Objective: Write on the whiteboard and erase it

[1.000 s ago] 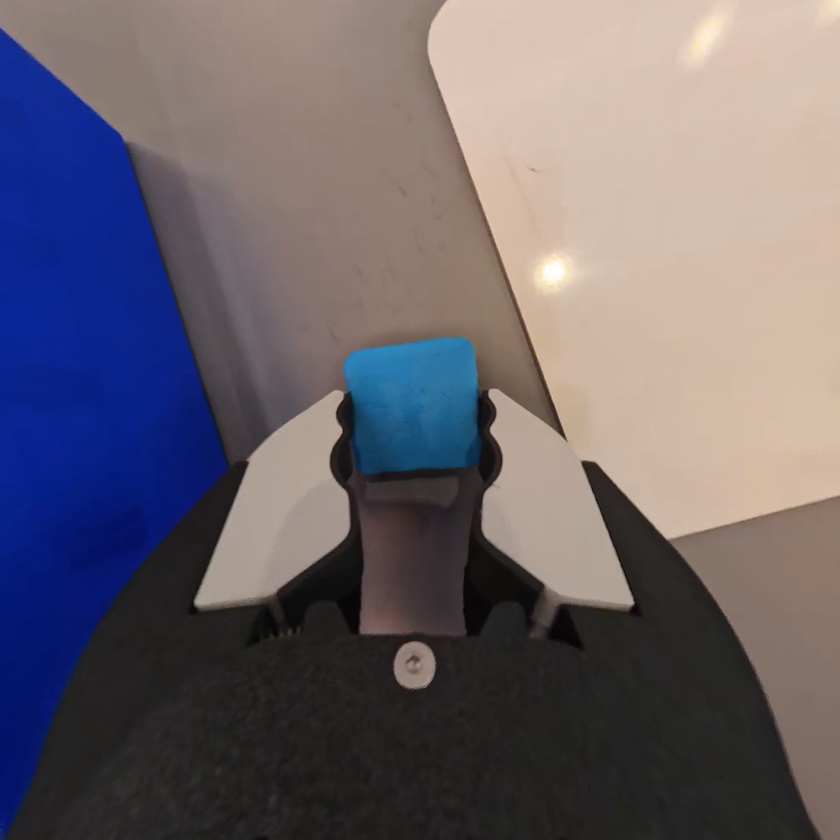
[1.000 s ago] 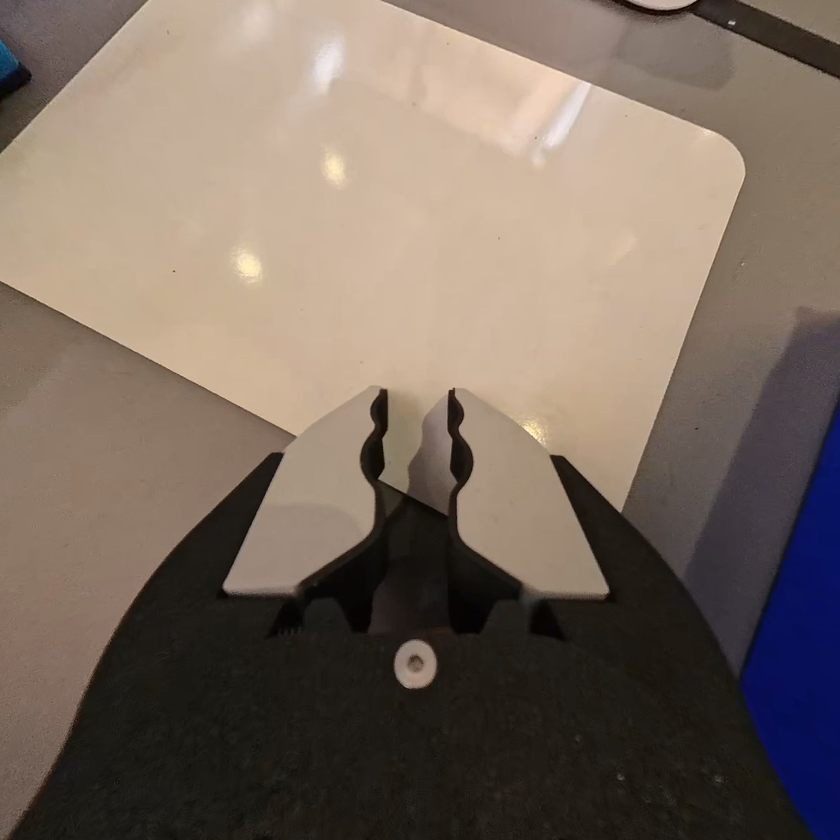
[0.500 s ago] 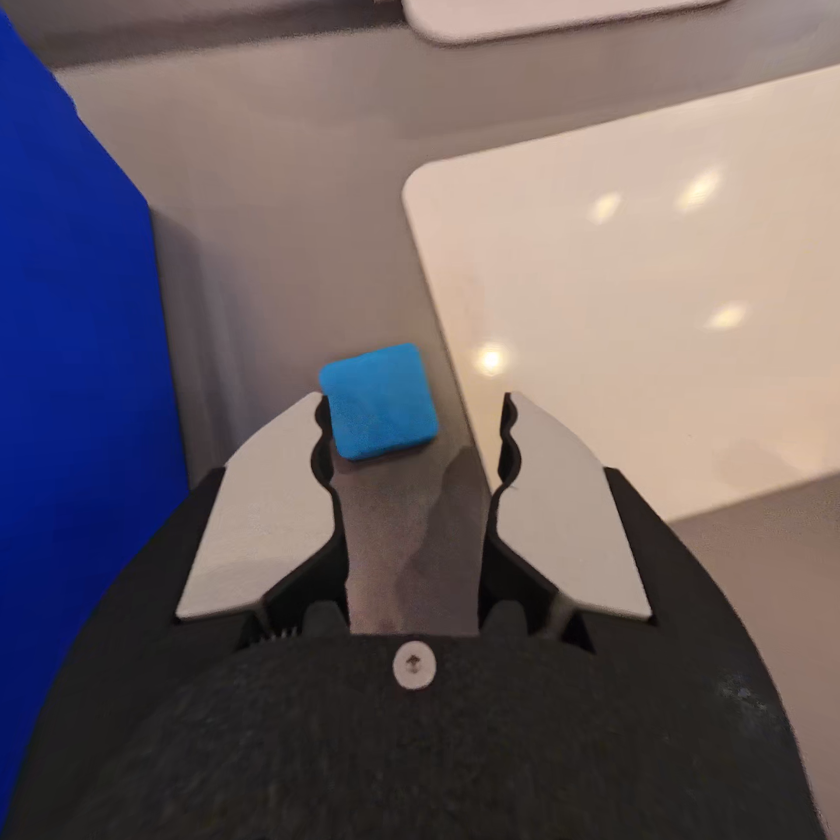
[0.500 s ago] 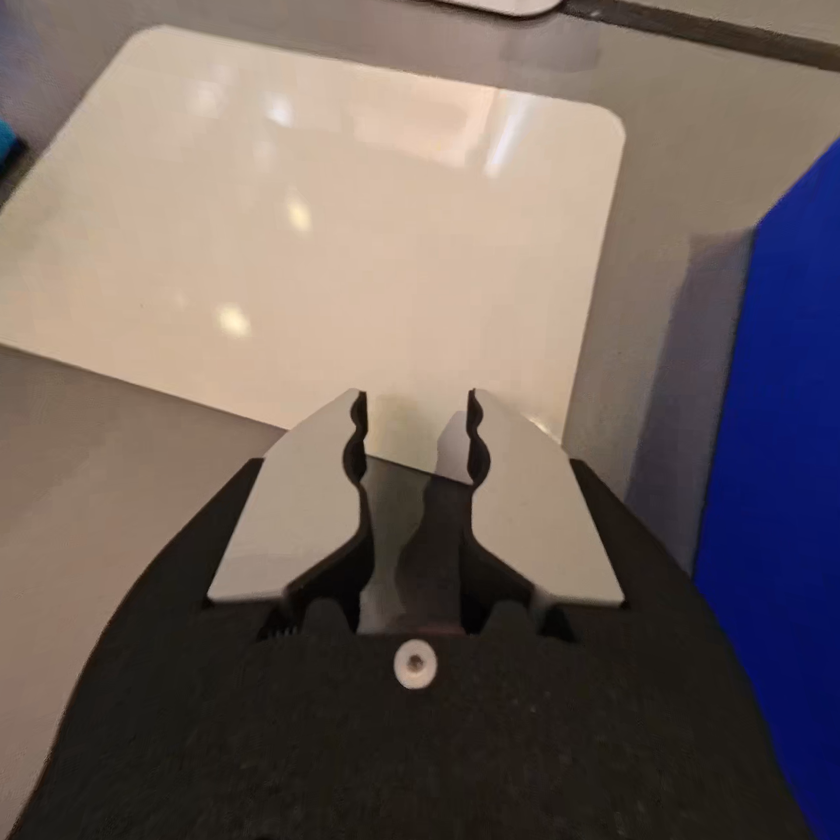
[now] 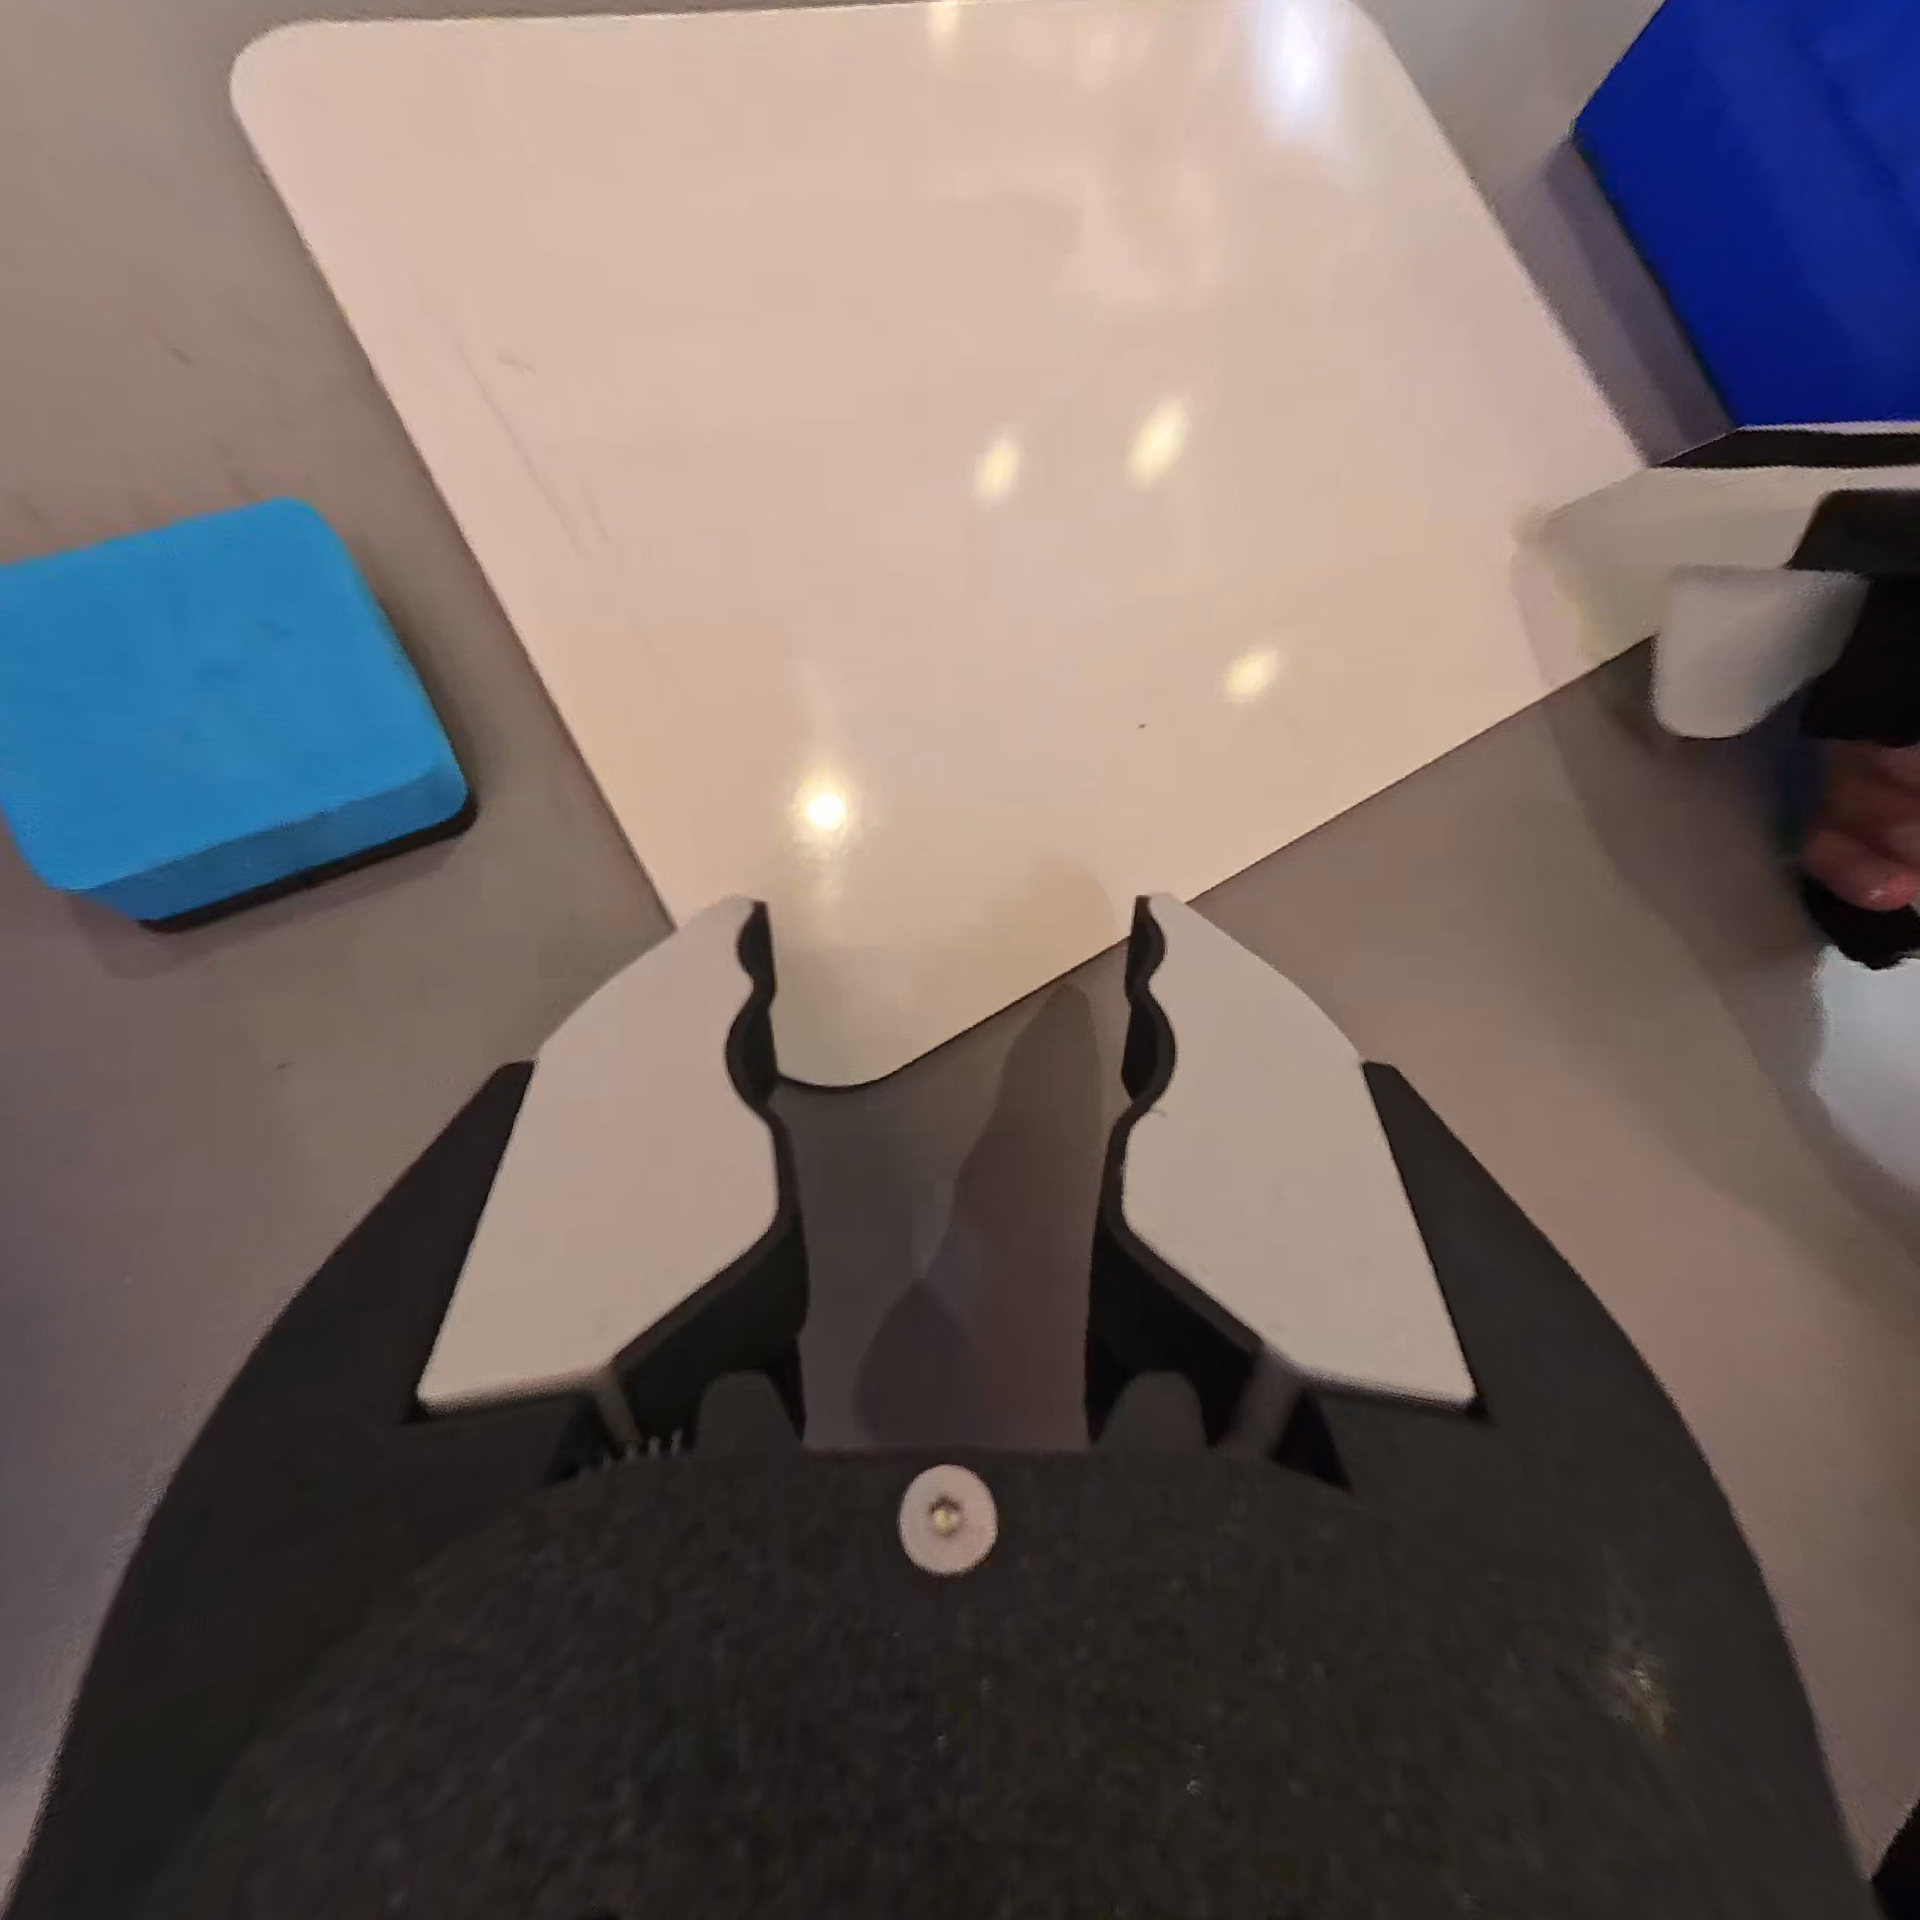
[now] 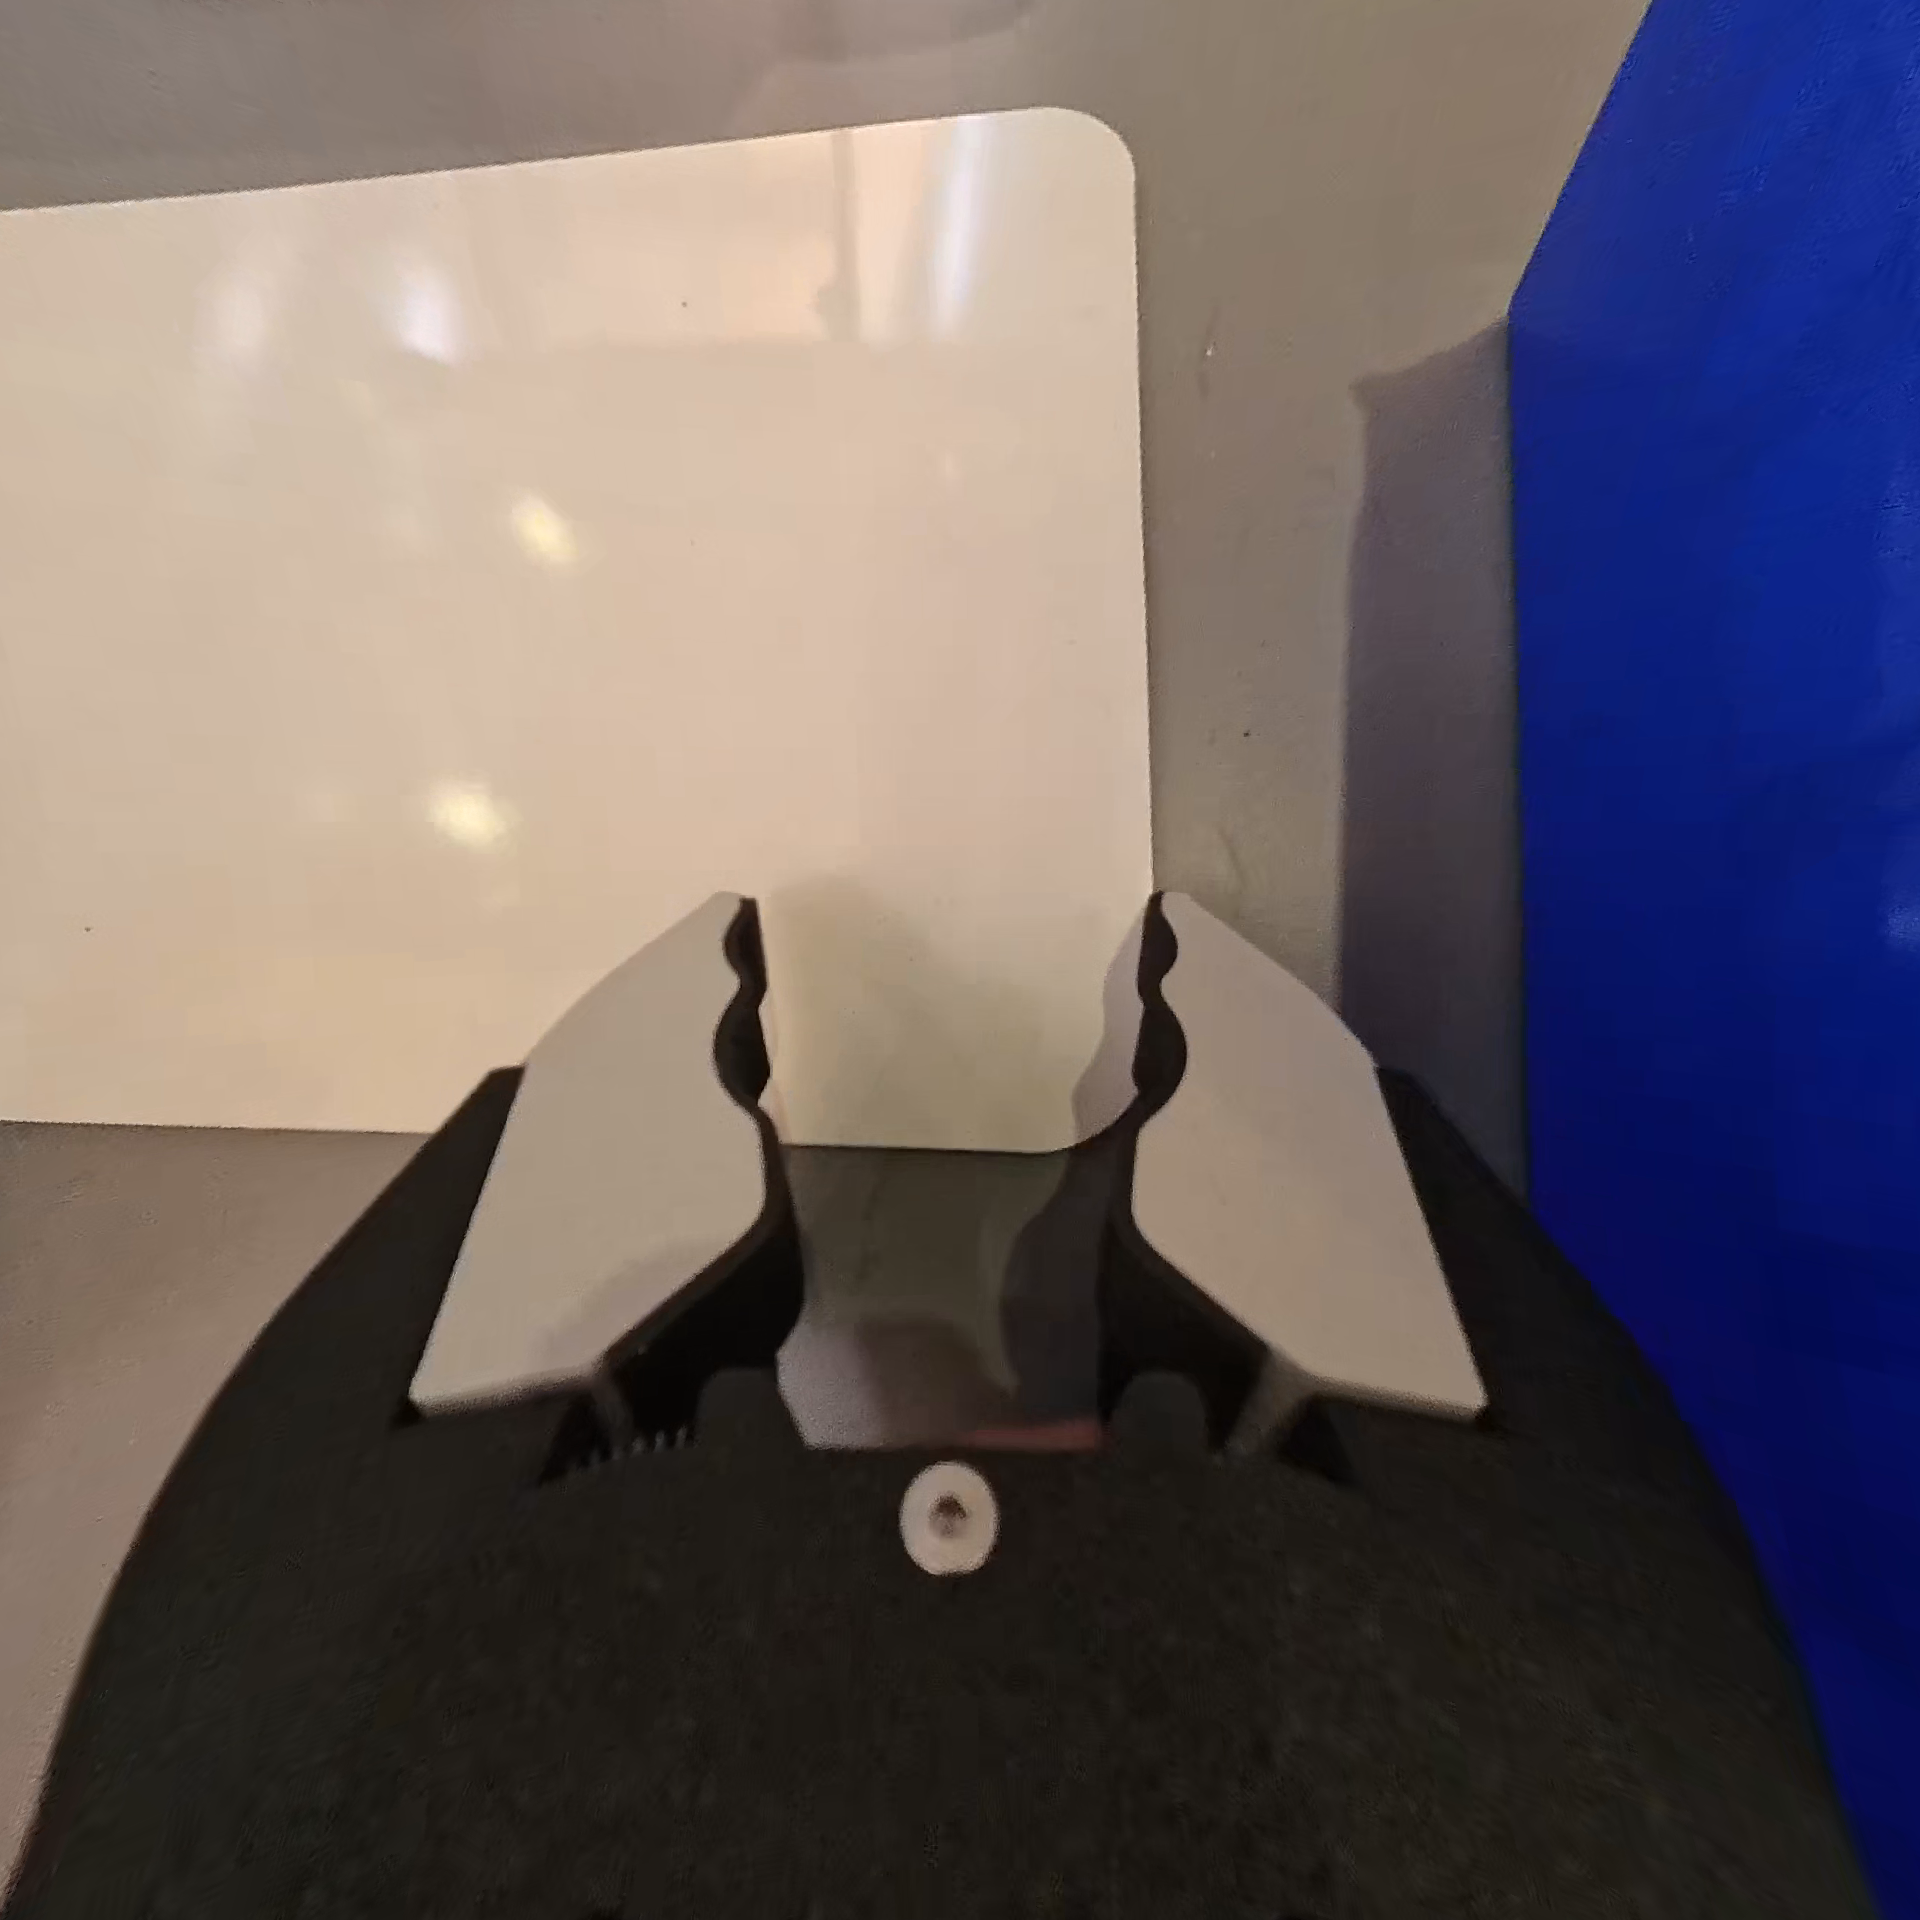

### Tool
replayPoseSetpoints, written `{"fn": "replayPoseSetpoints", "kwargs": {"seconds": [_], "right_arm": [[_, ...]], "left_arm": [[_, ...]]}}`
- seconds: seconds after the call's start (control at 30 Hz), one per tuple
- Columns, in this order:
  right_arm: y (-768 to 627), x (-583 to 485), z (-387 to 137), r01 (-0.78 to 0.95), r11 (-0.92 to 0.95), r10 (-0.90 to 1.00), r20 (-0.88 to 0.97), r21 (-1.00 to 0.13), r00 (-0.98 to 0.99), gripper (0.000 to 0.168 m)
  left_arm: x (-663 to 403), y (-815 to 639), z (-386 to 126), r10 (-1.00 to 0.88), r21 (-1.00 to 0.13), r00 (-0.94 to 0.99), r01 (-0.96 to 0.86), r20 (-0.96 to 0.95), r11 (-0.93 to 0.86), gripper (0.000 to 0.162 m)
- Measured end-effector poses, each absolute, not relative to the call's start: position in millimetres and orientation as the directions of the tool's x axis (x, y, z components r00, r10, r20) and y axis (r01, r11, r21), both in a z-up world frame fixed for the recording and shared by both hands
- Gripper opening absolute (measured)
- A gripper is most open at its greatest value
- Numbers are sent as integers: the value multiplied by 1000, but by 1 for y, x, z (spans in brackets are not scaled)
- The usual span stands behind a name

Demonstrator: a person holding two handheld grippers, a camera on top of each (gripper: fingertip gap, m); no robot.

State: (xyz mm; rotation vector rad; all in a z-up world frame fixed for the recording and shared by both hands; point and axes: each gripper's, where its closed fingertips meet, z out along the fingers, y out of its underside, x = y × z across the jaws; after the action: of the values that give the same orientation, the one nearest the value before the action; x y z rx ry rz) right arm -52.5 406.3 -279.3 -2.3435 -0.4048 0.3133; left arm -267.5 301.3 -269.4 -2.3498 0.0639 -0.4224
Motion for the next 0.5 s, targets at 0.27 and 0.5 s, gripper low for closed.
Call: {"fn": "replayPoseSetpoints", "kwargs": {"seconds": [0.27,0.5], "right_arm": [[389,-55,-282,262,-665,420,-60,-699,906,50],[390,-54,-283,282,-666,452,-73,-690,889,59]], "left_arm": [[-258,291,-247,-199,-680,883,167,426,-714,44],[-323,301,-262,-60,-681,981,82,182,-728,74]]}}
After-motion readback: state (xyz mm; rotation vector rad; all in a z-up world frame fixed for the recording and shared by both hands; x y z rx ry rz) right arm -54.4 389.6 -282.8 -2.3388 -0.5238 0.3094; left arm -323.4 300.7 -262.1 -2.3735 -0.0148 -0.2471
